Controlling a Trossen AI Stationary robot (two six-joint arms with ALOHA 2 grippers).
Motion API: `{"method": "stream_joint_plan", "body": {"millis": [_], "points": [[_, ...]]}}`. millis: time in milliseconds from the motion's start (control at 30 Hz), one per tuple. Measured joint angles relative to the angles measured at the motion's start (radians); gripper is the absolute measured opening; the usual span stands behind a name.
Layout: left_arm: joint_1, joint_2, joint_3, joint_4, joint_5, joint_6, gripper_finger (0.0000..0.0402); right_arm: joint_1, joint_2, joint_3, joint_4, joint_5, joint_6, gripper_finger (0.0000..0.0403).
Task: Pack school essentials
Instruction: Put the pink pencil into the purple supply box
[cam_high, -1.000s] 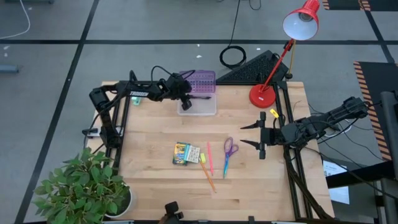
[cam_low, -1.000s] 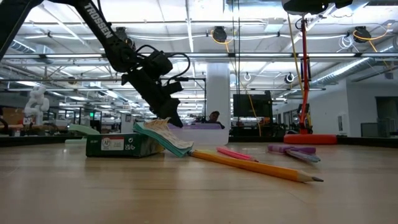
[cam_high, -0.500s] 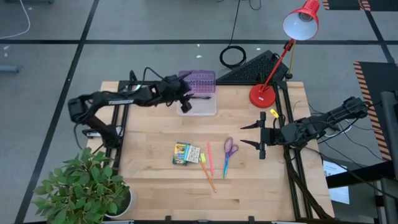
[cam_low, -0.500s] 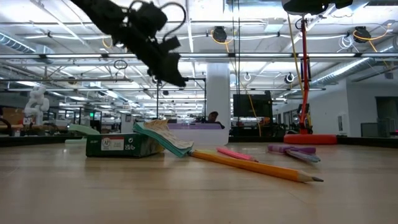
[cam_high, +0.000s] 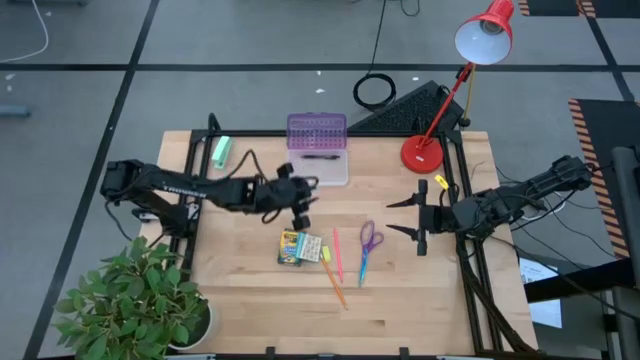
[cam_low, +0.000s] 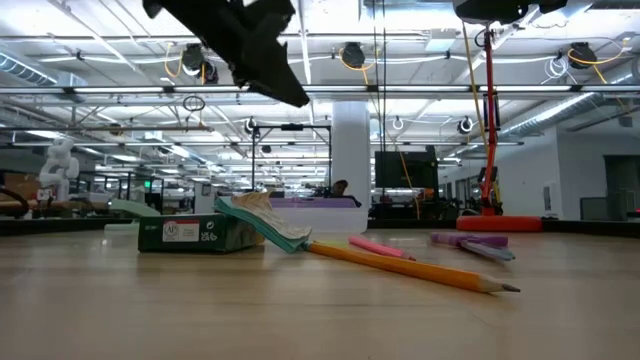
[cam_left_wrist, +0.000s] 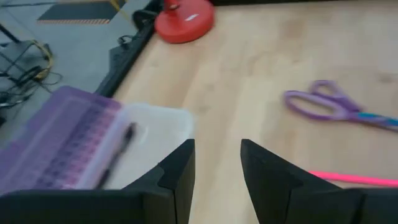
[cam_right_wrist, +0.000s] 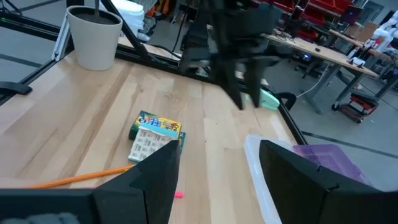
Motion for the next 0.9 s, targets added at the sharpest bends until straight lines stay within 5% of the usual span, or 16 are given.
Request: {"method": "stream_joint_plan", "body": {"millis": [333,567,900], "points": [[-0.194,0.077,0.001,0.105,-0.034,-0.159,0.0134,0.0,0.0,0.0,0.0,0.001,0.02,0.0215],[-0.298,0.274,0.102,0.151,-0.084,-0.23,0.0136,0.0,0.01,0.0,0.001,0.005,0.059,0.0215],[-0.39,0.58,0.419,-0.059,-0.275,-0.298,0.0234,0.0,0.091,0.0,-0.002,0.003,0.107,0.0215]]}}
